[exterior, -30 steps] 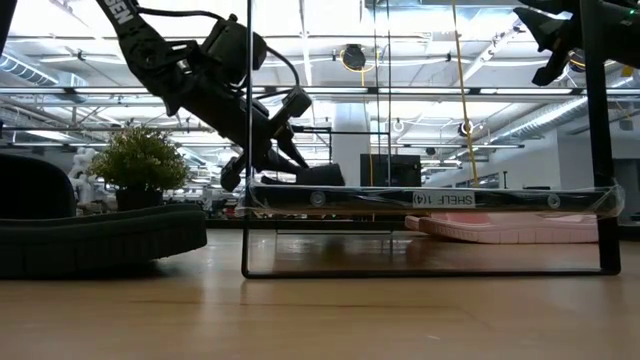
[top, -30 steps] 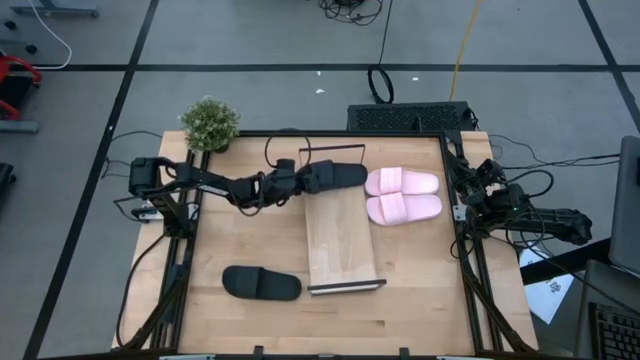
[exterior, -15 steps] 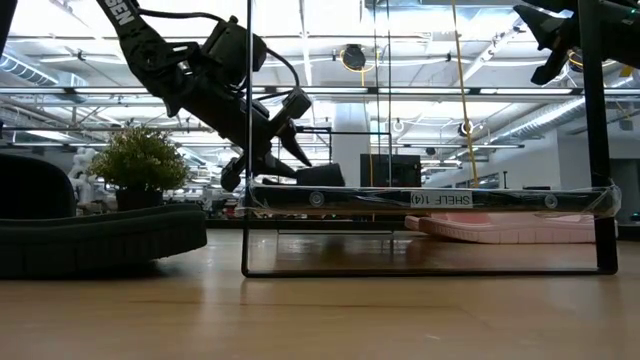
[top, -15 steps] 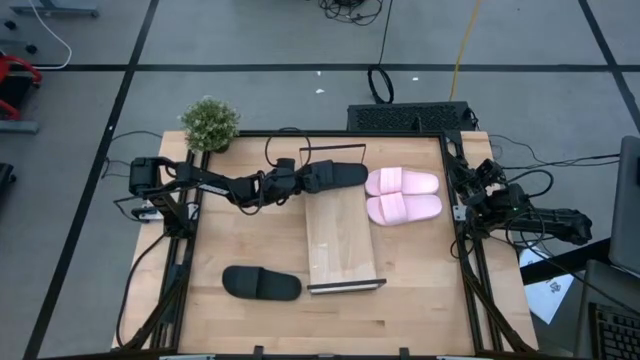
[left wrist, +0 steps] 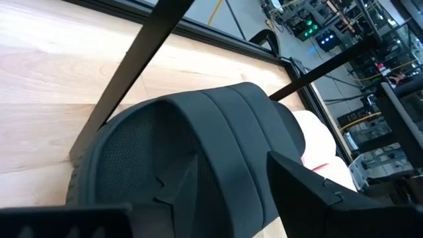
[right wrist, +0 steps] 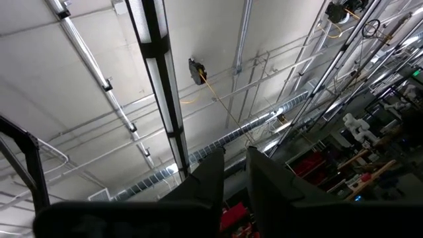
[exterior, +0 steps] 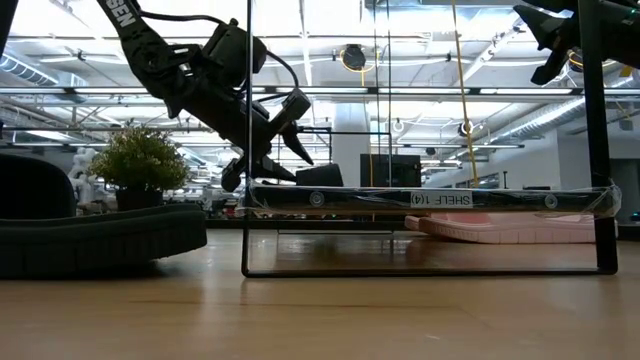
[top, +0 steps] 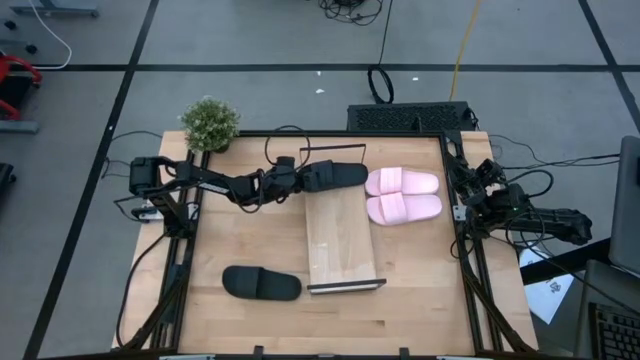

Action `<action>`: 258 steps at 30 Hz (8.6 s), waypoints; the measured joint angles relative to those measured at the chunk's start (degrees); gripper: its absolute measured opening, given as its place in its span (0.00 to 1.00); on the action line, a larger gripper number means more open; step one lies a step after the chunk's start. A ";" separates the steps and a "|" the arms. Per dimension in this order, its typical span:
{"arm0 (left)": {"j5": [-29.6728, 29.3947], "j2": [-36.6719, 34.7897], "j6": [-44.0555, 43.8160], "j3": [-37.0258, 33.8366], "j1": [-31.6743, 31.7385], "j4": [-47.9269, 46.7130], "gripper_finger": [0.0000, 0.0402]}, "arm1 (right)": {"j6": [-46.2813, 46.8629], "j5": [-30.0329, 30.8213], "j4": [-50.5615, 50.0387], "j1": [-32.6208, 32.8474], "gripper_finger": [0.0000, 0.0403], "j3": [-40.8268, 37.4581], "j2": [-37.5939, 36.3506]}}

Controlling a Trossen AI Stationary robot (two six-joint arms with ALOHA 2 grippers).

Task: Pick and place slides into the shelf
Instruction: Put the top black slide on the shelf, then put the black slide on the shelf

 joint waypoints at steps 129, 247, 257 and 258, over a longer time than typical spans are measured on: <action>2.39 -22.88 -76.45 -5.77 -60.96 -56.20 0.02 | 0.07 -4.42 -1.25 0.03 0.13 0.00 0.13; -12.24 -13.69 -4.13 5.17 -24.39 1.79 0.00 | 0.02 -4.42 -1.22 0.03 0.13 0.00 0.11; -21.21 -12.52 -3.14 -6.64 -27.22 18.69 0.00 | -0.02 -4.38 -1.06 0.02 0.13 0.00 0.11; -21.75 -12.53 -3.12 -6.84 -27.49 18.69 0.00 | -0.04 -4.37 -1.11 0.04 0.13 -0.02 0.11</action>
